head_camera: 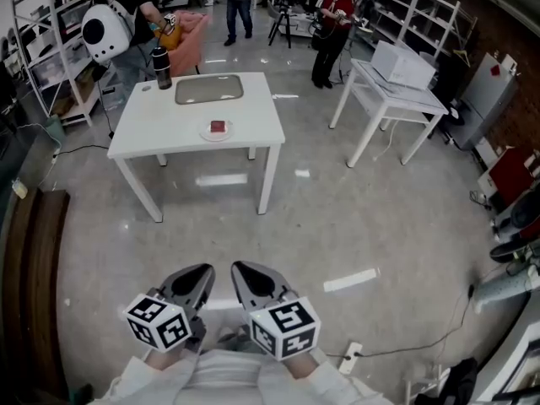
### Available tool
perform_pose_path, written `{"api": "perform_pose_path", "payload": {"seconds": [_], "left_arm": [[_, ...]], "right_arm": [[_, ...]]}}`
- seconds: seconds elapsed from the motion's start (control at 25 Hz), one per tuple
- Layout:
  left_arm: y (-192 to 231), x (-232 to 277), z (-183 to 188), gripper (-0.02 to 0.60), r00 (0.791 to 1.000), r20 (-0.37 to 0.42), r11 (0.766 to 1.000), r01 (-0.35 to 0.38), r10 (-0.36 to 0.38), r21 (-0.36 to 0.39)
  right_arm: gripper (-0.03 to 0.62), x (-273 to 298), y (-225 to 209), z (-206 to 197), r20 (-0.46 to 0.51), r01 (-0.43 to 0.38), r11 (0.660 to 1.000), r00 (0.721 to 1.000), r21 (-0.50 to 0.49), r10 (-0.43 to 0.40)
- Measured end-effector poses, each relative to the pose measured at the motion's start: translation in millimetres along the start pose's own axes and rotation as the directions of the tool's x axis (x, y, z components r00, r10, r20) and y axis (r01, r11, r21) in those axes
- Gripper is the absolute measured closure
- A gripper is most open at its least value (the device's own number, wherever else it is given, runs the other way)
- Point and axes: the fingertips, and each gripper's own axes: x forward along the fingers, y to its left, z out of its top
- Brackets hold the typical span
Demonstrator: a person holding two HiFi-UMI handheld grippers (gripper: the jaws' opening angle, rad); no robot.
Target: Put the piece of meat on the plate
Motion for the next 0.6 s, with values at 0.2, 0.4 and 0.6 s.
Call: {"api": "perform_pose_path", "payload": {"seconds": [0.2,0.4,0.6], "left_arm": [[1,12,-1,0.554,1.0,0.005,1.0,-0.018,0.018,-0.006],[-5,26,-8,0.557,1.0,-0.001,1.0,-0.021,0.021,0.002],[-16,40,-23,0.56,1.0,0.007,0.999,0.012,-0.011,-0.053]], "right_arm": [[0.579,-1,-9,-1,-0.013,-0.014,0.999,1.0,-0.031,0.013],[0.579,-7,-31,-4,-0.006,-0.008,1.0,1.0,-0.023,0.008],[0.579,-11,-47,-12,-0.016,-0.015,1.0,1.0,-0.006,0.015]]}}
